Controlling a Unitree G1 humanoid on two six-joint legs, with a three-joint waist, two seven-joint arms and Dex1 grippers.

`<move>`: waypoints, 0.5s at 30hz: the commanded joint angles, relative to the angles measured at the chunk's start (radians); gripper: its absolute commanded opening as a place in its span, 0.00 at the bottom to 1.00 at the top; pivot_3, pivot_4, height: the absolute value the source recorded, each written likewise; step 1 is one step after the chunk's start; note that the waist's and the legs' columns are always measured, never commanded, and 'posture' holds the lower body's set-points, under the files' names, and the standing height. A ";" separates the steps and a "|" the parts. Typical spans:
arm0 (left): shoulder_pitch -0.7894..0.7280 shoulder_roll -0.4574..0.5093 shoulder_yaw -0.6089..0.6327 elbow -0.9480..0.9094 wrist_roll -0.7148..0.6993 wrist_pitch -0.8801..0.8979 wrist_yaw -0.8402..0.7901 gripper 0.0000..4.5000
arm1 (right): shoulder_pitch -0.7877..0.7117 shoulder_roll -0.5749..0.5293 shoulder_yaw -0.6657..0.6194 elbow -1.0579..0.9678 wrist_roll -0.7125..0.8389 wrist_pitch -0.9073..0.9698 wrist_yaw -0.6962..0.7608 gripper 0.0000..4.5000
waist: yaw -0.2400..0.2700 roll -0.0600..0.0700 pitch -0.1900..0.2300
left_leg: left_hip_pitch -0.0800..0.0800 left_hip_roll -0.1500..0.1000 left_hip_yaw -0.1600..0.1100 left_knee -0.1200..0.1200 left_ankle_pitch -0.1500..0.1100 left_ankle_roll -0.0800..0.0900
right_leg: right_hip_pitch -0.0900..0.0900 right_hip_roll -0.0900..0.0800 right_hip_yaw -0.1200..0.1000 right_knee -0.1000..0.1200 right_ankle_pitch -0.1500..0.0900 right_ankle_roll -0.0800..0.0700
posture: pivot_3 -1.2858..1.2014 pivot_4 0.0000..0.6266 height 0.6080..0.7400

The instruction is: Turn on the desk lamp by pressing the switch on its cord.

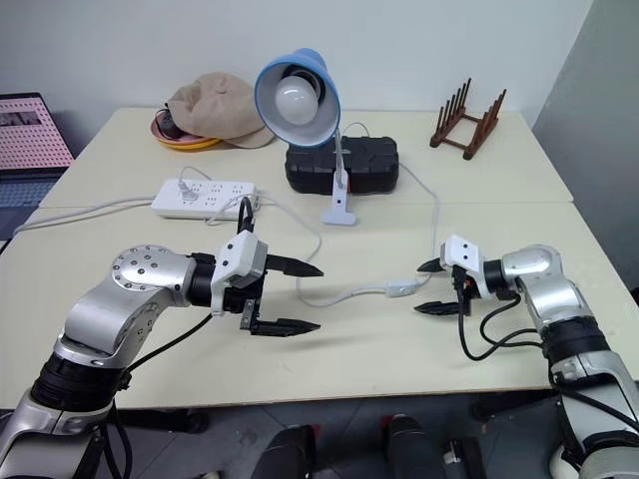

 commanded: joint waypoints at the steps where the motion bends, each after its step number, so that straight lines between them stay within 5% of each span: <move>1: -0.015 0.000 0.034 -0.052 -0.040 0.028 0.017 1.00 | -0.055 0.021 -0.007 0.064 -0.017 -0.054 0.019 1.00 | 0.000 0.000 0.000 | 0.000 0.000 0.000 0.000 0.000 0.000 | 0.000 0.000 0.000 0.000 0.000 0.000 | 0.52 0.24 1.00; 3: -0.012 0.003 0.029 -0.049 -0.031 0.017 0.020 1.00 | -0.068 0.033 -0.015 0.092 -0.014 -0.062 0.023 1.00 | 0.000 0.000 0.000 | 0.000 0.000 0.000 0.000 0.000 0.000 | 0.000 0.000 0.000 0.000 0.000 0.000 | 0.52 0.24 1.00; 15: -0.035 -0.027 0.015 0.009 0.011 -0.037 0.040 1.00 | -0.067 0.055 -0.041 0.147 -0.012 -0.097 0.040 0.38 | 0.000 0.000 0.000 | 0.000 0.000 0.000 0.000 0.000 0.000 | 0.000 0.000 0.000 0.001 0.001 0.001 | 0.52 0.24 1.00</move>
